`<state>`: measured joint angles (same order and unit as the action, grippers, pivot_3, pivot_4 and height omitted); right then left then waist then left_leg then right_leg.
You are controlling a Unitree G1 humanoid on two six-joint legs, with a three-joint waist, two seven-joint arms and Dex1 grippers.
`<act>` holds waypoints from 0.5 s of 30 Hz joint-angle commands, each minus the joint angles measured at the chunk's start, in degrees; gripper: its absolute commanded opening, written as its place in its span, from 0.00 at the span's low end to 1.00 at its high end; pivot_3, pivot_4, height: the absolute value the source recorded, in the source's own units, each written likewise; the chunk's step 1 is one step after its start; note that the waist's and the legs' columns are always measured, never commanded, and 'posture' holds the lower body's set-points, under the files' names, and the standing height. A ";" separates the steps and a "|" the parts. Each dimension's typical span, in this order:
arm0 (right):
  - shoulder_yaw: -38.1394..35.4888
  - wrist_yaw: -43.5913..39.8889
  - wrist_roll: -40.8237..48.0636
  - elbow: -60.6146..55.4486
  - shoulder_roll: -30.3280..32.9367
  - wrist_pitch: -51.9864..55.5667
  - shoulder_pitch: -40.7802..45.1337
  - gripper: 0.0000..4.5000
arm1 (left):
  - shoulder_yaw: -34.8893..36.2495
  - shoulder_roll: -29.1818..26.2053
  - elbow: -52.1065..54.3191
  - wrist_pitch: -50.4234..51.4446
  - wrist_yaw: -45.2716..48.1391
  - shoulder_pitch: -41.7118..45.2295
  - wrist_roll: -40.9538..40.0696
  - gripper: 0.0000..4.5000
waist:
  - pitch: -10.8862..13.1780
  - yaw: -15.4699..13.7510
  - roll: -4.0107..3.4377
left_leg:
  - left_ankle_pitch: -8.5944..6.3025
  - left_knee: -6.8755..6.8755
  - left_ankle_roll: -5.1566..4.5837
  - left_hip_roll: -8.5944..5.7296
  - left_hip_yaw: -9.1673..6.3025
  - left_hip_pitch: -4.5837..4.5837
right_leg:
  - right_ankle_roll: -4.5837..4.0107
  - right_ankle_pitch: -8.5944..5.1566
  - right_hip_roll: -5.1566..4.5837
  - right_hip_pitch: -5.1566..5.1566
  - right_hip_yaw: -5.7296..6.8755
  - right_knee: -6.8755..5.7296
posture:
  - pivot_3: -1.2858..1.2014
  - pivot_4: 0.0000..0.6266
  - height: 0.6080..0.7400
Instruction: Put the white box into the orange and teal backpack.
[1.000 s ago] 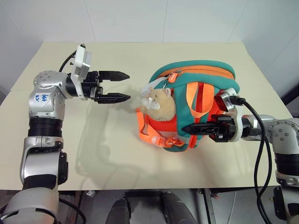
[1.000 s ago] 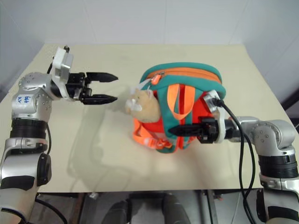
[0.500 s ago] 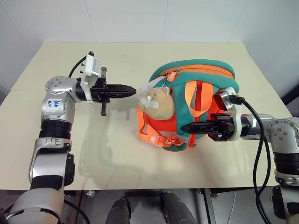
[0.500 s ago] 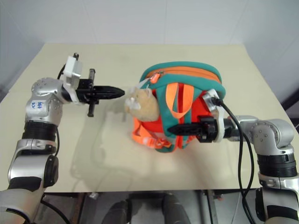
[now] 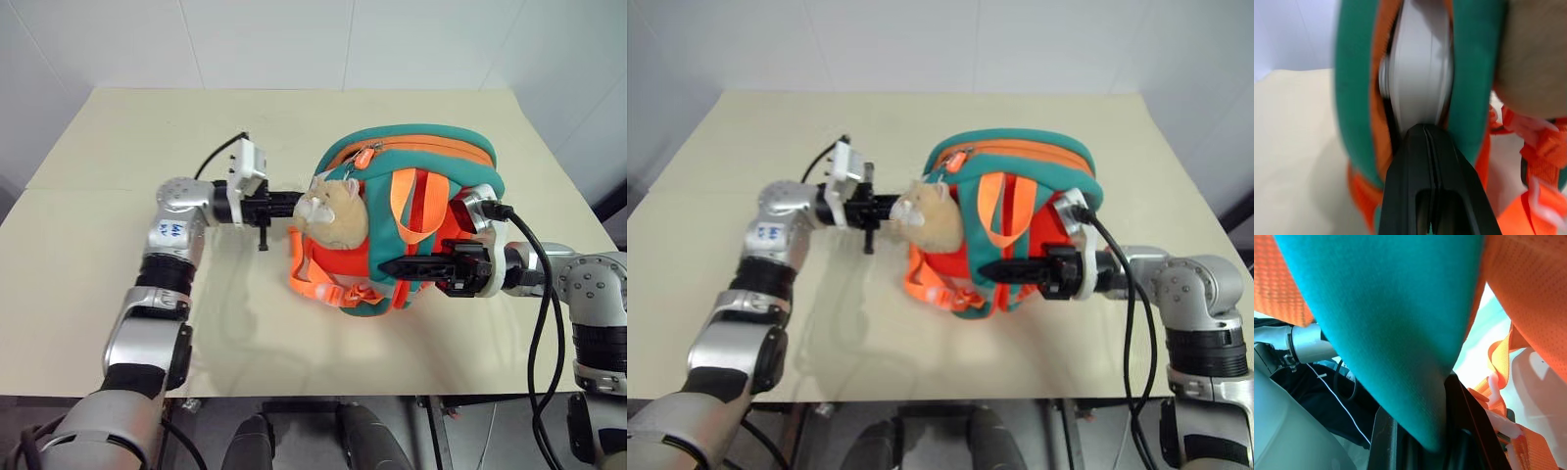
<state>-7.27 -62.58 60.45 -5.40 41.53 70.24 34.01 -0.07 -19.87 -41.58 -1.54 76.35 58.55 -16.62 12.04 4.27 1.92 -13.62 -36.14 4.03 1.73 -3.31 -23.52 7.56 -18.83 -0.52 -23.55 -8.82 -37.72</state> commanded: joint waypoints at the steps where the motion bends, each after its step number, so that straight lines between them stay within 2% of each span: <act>1: -1.74 0.83 2.35 -2.88 -0.31 0.19 -0.98 0.01 | -0.16 1.73 0.20 -0.97 -0.68 2.38 -0.03 0.01 | 0.00 -0.01 0.00 | 0.00 0.02 0.00 0.00 0.00 0.00 | 0.00 0.00 0.00 0.00 0.00 0.01 | 0.52 0.24 1.00; 7: -2.12 2.32 3.61 -3.58 -0.49 -0.05 -1.91 0.01 | 0.14 1.45 1.71 -0.37 -0.51 1.23 -0.25 0.01 | 0.00 0.19 0.00 | 0.01 0.02 -0.01 0.00 0.00 0.03 | 0.00 0.00 0.01 0.01 -0.01 0.00 | 0.52 0.24 1.00; 15: -1.41 1.90 3.24 -2.85 -0.60 -1.04 -2.13 0.01 | 3.68 -9.96 13.23 6.34 3.33 -5.52 -4.12 0.01 | 0.00 0.46 -0.01 | 0.01 0.14 -0.02 0.06 -0.03 0.10 | -0.02 -0.01 0.05 -0.01 0.00 -0.03 | 0.52 0.24 1.00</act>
<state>-7.84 -60.07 62.76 -7.12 41.01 69.86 31.76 2.55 -28.96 -31.86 3.83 78.90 53.25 -18.80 12.04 4.73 1.91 -13.60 -36.03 4.01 1.78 -3.36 -23.42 7.55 -18.84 -0.49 -23.54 -8.81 -37.75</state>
